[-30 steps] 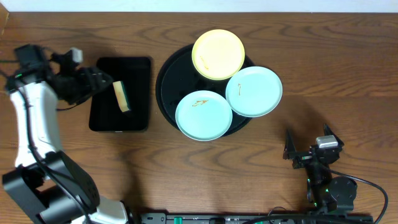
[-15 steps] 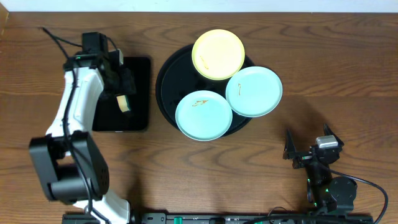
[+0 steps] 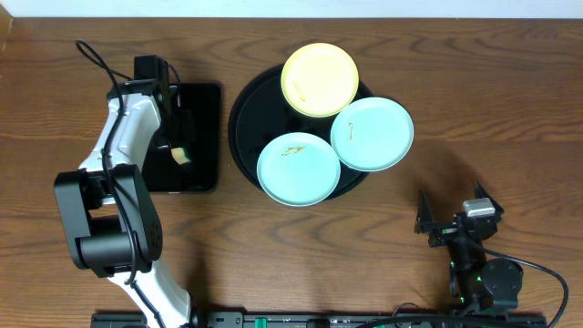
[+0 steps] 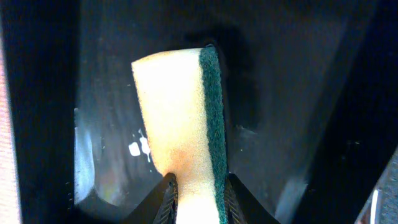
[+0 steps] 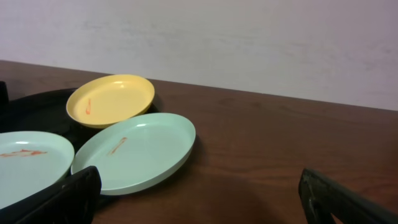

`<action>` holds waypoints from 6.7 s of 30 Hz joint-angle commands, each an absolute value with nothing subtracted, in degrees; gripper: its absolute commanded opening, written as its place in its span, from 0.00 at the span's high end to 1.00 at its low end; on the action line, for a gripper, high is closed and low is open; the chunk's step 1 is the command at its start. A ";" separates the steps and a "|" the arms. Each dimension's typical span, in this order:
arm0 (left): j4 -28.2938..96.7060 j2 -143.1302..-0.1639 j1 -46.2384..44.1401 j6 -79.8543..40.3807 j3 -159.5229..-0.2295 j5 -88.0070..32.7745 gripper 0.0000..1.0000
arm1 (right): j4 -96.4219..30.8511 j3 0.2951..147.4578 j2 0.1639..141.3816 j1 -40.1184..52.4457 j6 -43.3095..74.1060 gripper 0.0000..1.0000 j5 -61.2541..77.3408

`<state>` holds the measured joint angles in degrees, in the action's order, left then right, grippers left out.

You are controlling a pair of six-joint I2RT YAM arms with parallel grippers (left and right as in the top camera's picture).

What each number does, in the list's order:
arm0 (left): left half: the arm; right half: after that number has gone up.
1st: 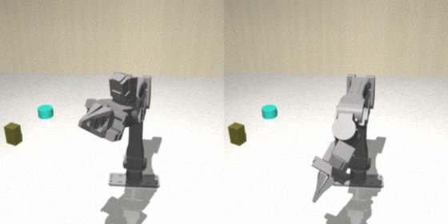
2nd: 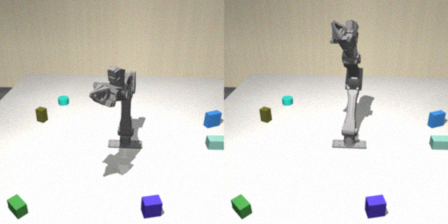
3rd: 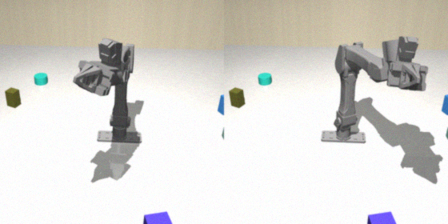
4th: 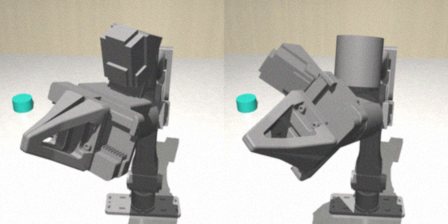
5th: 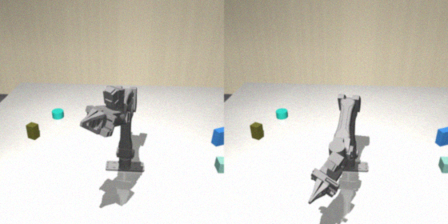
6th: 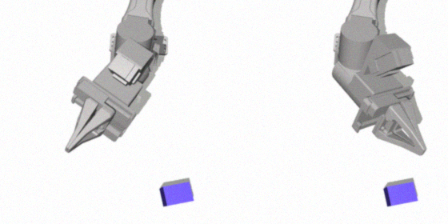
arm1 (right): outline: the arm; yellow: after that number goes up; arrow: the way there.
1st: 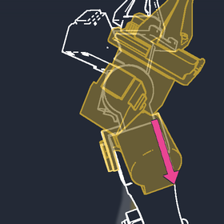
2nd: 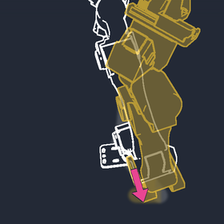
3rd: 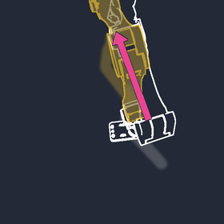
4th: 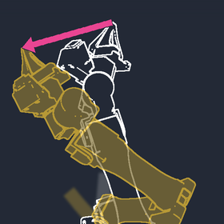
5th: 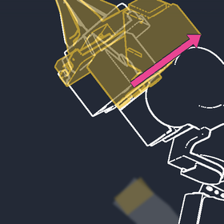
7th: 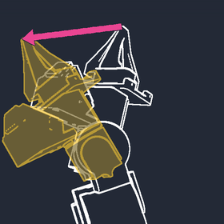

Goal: Clean dirty plates on tray and stack at the side

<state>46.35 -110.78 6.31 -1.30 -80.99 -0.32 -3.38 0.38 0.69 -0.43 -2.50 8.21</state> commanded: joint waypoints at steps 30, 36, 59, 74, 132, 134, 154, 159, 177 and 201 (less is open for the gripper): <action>50.11 -111.35 6.81 -5.56 -80.31 19.14 0.65 | -3.57 0.32 0.38 -0.58 -1.74 0.01 8.84; 48.66 -111.18 8.86 -11.27 -80.99 9.47 0.36 | -3.57 0.32 0.38 -0.58 -1.76 0.01 8.84; 39.77 -111.24 11.09 1.52 -75.07 2.26 0.45 | -3.57 0.32 0.38 -0.58 -1.76 0.01 8.84; 39.97 -111.11 11.07 2.81 -75.09 -21.69 0.54 | -3.57 0.32 0.38 -0.58 -1.76 0.01 8.84; 33.23 -108.36 10.92 2.79 -68.14 -3.01 0.37 | -3.57 0.32 0.38 -0.58 -1.74 0.01 8.84; 32.23 -108.36 10.90 2.76 -68.14 -2.98 0.30 | -3.57 0.32 0.38 -0.58 -1.74 0.01 8.84; 29.21 -108.36 10.90 -0.30 -66.85 -2.96 0.24 | -3.57 0.32 0.38 -0.58 -1.76 0.01 8.84; 29.52 -108.36 10.92 -0.30 -66.85 -4.03 0.36 | -3.57 0.32 0.38 -0.58 -1.76 0.01 8.84; 30.50 -108.36 10.92 -0.23 -66.85 -7.90 0.46 | -3.57 0.32 0.38 -0.58 -1.76 0.01 8.84; 30.17 -103.09 10.98 -1.37 -67.90 -7.05 0.92 | -3.29 0.32 0.38 -0.56 0.69 0.01 11.09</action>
